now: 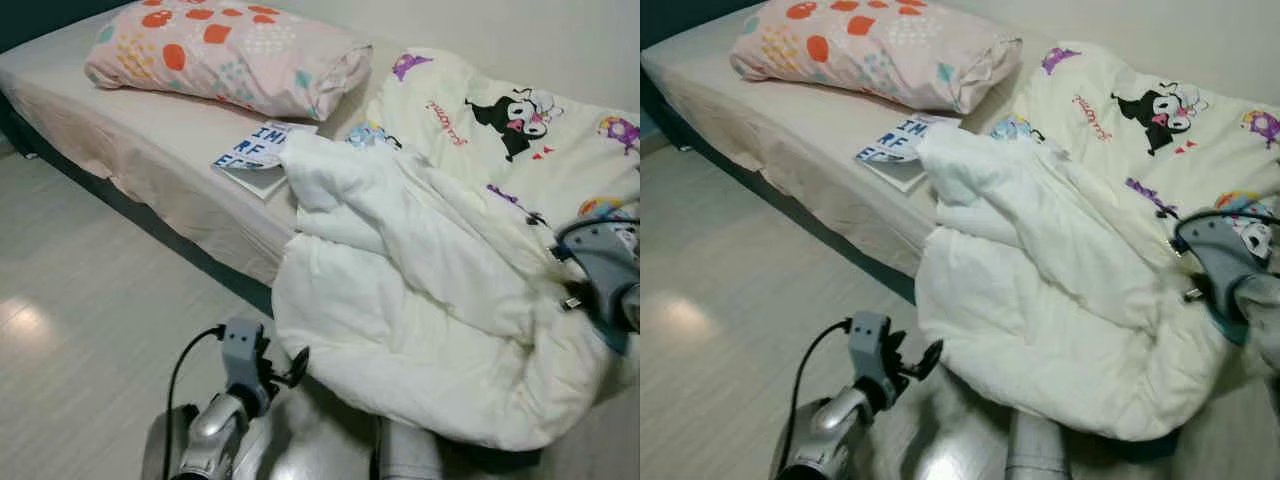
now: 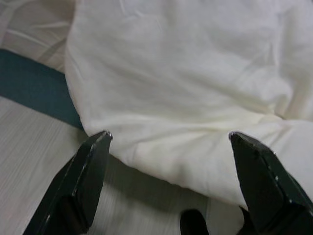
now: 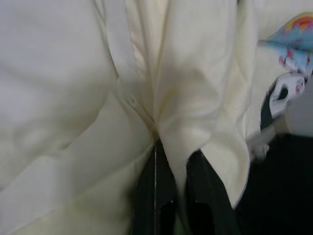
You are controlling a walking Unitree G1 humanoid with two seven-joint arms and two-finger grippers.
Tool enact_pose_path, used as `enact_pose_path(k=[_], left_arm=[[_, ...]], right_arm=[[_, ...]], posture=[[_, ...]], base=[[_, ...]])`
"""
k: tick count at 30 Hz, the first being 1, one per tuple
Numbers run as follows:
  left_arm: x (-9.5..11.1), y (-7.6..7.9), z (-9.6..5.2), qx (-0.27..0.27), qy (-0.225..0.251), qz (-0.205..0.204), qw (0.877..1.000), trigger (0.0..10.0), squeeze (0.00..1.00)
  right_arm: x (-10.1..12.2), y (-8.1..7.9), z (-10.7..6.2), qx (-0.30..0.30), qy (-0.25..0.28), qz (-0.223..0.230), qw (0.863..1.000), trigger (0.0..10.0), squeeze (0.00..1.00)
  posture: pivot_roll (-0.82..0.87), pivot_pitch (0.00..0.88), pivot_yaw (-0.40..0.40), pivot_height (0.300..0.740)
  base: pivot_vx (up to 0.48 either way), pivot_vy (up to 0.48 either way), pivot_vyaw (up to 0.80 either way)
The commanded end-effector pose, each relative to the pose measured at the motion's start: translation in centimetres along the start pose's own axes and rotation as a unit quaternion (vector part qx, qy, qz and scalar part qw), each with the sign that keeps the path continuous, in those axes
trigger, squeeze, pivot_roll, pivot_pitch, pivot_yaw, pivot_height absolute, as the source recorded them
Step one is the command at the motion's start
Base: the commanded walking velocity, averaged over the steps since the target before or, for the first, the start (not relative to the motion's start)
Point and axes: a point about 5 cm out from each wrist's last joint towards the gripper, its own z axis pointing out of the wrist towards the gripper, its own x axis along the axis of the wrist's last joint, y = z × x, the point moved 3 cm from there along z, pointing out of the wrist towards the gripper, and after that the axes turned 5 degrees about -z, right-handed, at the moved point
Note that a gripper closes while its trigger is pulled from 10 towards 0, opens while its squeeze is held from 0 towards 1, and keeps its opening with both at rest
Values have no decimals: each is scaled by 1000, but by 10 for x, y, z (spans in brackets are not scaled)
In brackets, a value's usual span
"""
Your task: Clean up the room
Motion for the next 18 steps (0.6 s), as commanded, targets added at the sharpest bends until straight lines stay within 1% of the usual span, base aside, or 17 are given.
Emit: enact_pose_path(k=[1, 2, 3, 4, 5, 6, 8, 9, 10, 11, 12, 13, 14, 16, 17, 18], left_arm=[[-11, -2, -6, 8, -14, -8, 1000, 10000, 0], [-11, -4, -6, 8, -15, -8, 1000, 10000, 0], [-12, -5, -7, 11, -17, -9, 1000, 10000, 0], [-12, -6, -8, 13, -18, -9, 1000, 10000, 0], [-12, -7, -8, 13, -19, -9, 1000, 10000, 0], [-12, -7, -8, 13, -19, -9, 1000, 10000, 0], [-13, -5, -7, 12, -20, -11, 1000, 10000, 0], [-13, -5, -7, 12, -20, -11, 1000, 10000, 0], [-13, -3, -5, 9, -21, -11, 1000, 10000, 0], [-13, -3, -5, 9, -21, -11, 1000, 10000, 0], [-13, -2, -4, 7, -22, -11, 1000, 10000, 0], [-13, 0, -2, 5, -22, -12, 1000, 10000, 0], [-13, 2, -2, 3, -22, -12, 1000, 10000, 0], [-13, 3, -1, 1, -22, -12, 1000, 10000, 0], [-13, 4, -1, 0, -22, -12, 1000, 10000, 0], [-13, 4, -1, 0, -22, -12, 1000, 10000, 0]], right_arm=[[-14, -6, -9, 52, -14, -1, 999, 0, 0], [-20, -8, -15, 78, -21, -4, 997, 0, 0], [-31, -20, -26, 138, -29, -18, 990, 0, 0], [-37, -29, -33, 180, -35, -27, 983, 0, 0], [-41, -35, -38, 202, -37, -32, 978, 0, 0], [-41, -35, -38, 202, -37, -32, 978, 0, 0], [-48, -60, -51, 279, -33, -39, 959, 0, 0], [-48, -60, -51, 279, -33, -39, 959, 0, 0], [-52, -72, -57, 312, -34, -44, 949, 0, 0], [-52, -72, -57, 312, -34, -44, 949, 0, 0], [-55, -83, -63, 340, -34, -48, 939, 0, 0], [-58, -91, -65, 355, -34, -52, 933, 0, 0], [-61, -99, -64, 362, -36, -53, 930, 0, 0], [-65, -107, -65, 370, -39, -55, 927, 78, 0], [-71, -113, -63, 371, -47, -63, 925, 2275, 0], [-71, -113, -63, 371, -47, -63, 925, 2275, 0]], posture=[[-213, 213, -26, 429], [-213, 213, -26, 429], [-226, 211, -29, 429], [-226, 211, -29, 429], [-226, 211, -29, 429], [-226, 211, -29, 429], [-244, 208, -28, 429], [-244, 208, -28, 429], [-247, 208, -28, 429], [-247, 208, -28, 429], [-248, 207, -27, 429], [-249, 207, -26, 429], [-250, 208, -25, 429], [-249, 208, -24, 429], [-246, 210, -24, 429], [-246, 210, -24, 429]], base=[[0, 0, 0], [0, 0, 0], [0, 0, 0], [0, 0, 0], [0, 0, 0], [0, 0, 0], [0, 0, 0], [0, 0, 0], [0, 0, 0], [0, 0, 0], [0, 0, 0], [0, 0, 0], [0, 0, 0], [0, 0, 0], [0, 0, 0], [0, 0, 0]])
